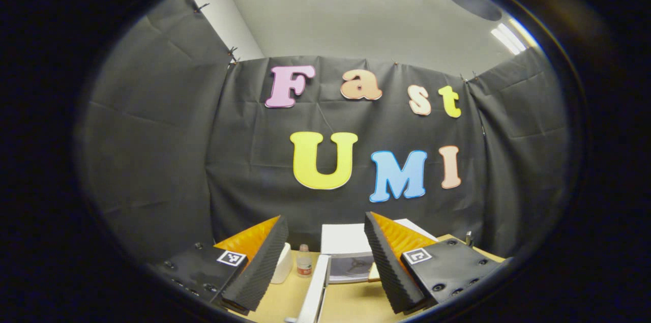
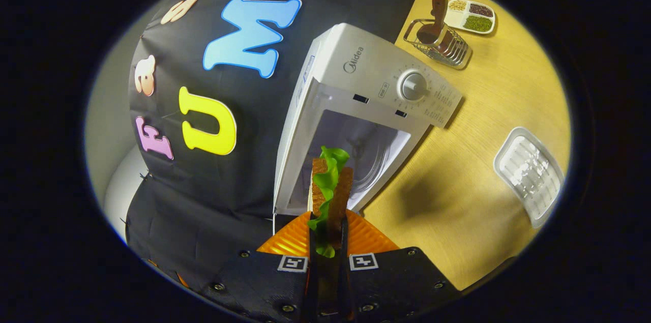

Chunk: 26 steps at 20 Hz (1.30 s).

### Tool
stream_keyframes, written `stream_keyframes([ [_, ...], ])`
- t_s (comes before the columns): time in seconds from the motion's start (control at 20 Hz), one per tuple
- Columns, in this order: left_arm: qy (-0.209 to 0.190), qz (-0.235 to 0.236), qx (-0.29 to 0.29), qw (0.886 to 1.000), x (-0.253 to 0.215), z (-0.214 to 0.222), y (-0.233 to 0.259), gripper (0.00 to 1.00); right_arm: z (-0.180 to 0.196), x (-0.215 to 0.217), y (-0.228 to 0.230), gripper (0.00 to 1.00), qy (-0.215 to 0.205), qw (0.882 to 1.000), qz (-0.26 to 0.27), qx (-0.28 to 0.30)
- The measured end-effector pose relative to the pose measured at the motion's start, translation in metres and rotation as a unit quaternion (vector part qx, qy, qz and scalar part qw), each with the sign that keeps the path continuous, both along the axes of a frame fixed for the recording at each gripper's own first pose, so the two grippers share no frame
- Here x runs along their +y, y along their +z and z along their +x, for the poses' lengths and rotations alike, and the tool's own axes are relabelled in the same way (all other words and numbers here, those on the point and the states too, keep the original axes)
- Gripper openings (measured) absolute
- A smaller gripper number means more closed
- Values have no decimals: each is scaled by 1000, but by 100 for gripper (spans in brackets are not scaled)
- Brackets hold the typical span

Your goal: Open the microwave oven with the left hand, put the food in, and close the microwave oven.

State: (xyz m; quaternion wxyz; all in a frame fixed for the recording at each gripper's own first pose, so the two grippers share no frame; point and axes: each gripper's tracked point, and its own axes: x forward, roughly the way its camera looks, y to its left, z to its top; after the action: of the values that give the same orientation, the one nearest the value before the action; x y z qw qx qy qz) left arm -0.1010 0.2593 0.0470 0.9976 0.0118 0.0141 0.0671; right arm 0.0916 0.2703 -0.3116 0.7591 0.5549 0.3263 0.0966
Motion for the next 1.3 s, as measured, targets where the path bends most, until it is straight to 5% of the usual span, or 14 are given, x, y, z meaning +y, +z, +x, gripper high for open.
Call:
stream_keyframes([
  [0.45,-3,-31,10,999,44,10,-19,96,72,29,-54,16,-157,987,8,39],
  [1.05,38,-51,34,997,109,12,-50,94,153,51,-101,16,-300,951,29,68],
  [1.3,61,-59,44,995,131,3,-58,96,177,61,-115,16,-324,943,32,66],
])
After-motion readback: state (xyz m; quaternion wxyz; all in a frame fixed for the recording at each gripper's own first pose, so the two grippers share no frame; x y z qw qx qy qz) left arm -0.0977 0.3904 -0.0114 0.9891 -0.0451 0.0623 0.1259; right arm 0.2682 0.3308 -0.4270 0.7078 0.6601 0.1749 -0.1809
